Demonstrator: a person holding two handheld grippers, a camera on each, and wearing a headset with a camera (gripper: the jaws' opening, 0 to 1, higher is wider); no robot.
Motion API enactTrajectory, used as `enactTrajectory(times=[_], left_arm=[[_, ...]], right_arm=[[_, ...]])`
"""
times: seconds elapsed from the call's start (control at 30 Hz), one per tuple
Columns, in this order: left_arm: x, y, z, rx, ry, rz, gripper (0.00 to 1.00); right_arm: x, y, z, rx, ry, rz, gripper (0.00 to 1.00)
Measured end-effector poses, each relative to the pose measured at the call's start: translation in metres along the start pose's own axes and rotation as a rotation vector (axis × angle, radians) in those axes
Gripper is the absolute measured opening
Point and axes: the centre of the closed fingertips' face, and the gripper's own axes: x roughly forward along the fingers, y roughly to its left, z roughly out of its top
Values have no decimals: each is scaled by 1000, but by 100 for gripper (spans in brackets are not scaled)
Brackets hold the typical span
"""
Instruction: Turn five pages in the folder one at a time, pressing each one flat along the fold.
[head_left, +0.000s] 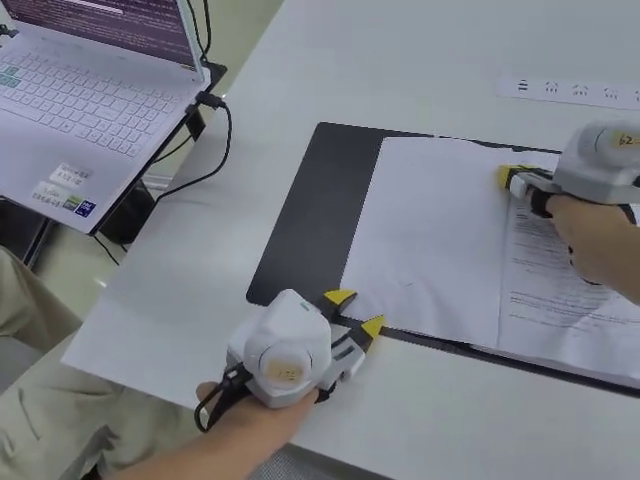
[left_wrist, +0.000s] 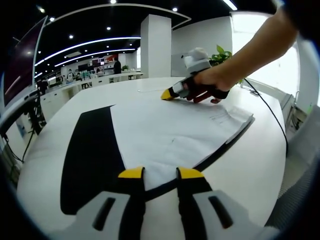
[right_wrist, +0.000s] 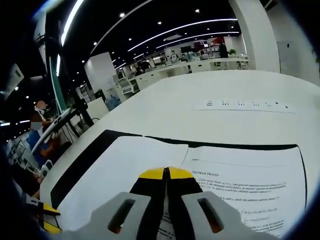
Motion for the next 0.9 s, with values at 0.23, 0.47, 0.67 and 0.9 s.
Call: enactTrajectory(times=[0.23,0.47,0.67,0.9], left_arm=[[-1,-1,0,5,3,-4,24],[0,0,-1,4,5,-5,24],[1,1,-2,5,10,-7,24],[0,0,-1,8,10,-9,24]], right_arm=[[-16,12,-11,5,7,11,0],[-28,19,-19,-20,23,15,0],[-51,32,-21,-2,16,8,0],[-73,46,-33,18,22,15,0]])
